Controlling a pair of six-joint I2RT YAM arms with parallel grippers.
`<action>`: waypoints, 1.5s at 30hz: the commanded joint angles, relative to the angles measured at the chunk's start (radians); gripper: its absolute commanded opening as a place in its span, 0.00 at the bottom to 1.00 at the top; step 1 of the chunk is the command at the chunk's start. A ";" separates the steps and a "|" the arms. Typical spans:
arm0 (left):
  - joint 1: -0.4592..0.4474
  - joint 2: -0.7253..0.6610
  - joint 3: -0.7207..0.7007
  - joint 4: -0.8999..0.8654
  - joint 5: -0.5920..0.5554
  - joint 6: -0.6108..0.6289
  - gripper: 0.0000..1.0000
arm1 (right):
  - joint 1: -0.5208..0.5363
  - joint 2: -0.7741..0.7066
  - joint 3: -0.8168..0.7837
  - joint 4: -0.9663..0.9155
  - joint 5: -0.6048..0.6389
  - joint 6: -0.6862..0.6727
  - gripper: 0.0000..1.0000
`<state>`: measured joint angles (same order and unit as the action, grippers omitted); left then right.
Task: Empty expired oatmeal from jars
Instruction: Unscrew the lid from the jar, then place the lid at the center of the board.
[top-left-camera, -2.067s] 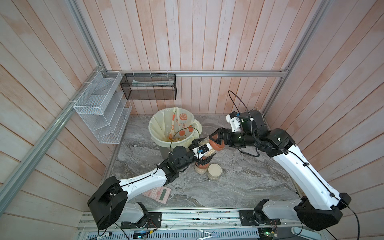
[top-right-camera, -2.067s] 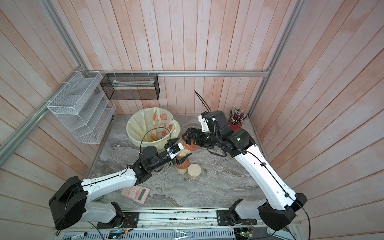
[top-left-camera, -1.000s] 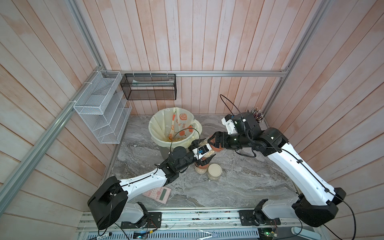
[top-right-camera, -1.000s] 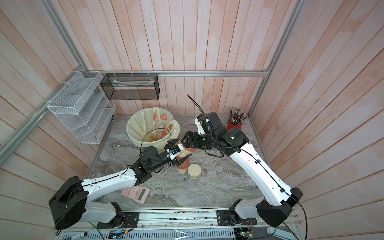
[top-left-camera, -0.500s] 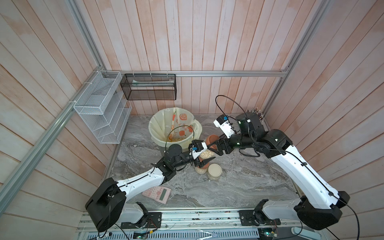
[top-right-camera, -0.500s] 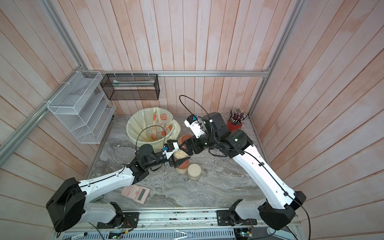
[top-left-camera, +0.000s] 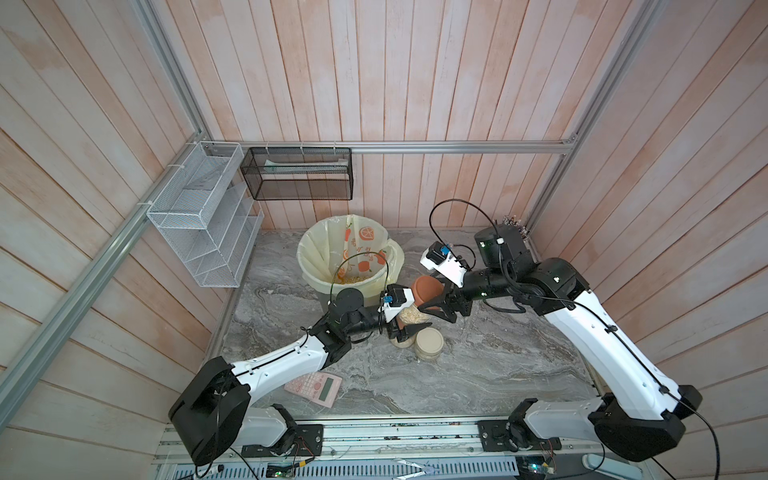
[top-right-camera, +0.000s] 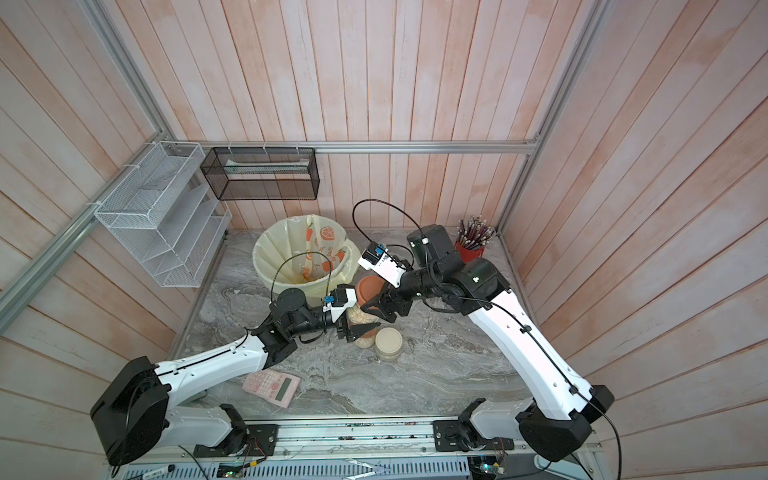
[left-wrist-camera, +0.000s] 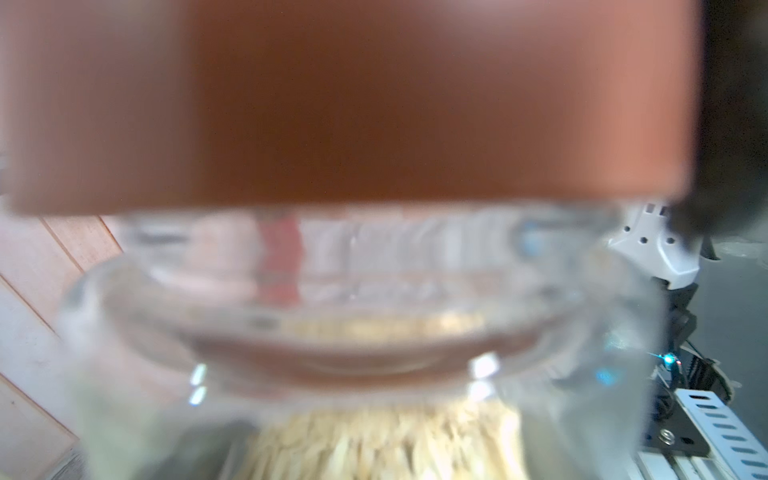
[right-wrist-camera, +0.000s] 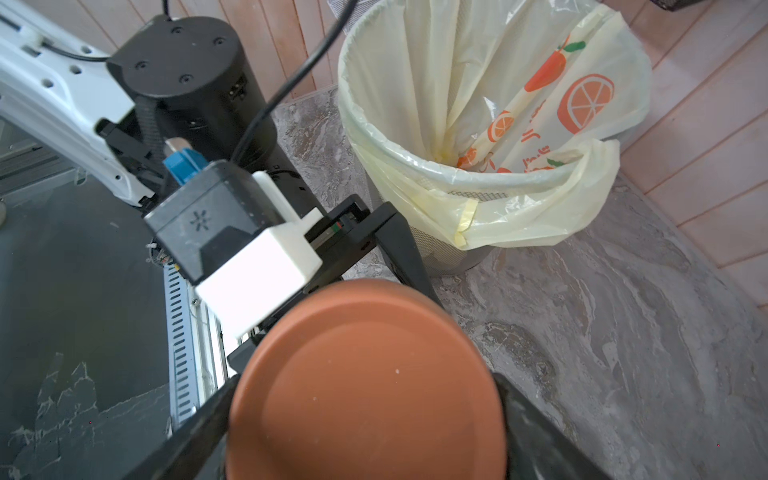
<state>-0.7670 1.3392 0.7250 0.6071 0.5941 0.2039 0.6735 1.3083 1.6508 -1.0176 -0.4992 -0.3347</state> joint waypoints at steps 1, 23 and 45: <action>-0.014 -0.034 -0.007 0.085 0.085 -0.011 0.03 | -0.016 0.007 0.054 0.004 -0.168 -0.118 0.54; 0.022 -0.122 -0.072 0.063 -0.031 0.007 0.02 | -0.307 -0.044 -0.019 0.059 -0.234 -0.170 0.54; 0.039 -0.381 -0.269 -0.030 -0.218 -0.063 0.02 | -0.506 -0.253 -0.810 0.572 0.164 0.601 0.58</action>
<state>-0.7326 1.0046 0.4648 0.5167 0.4084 0.1635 0.1696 1.0332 0.8806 -0.5423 -0.4446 0.1101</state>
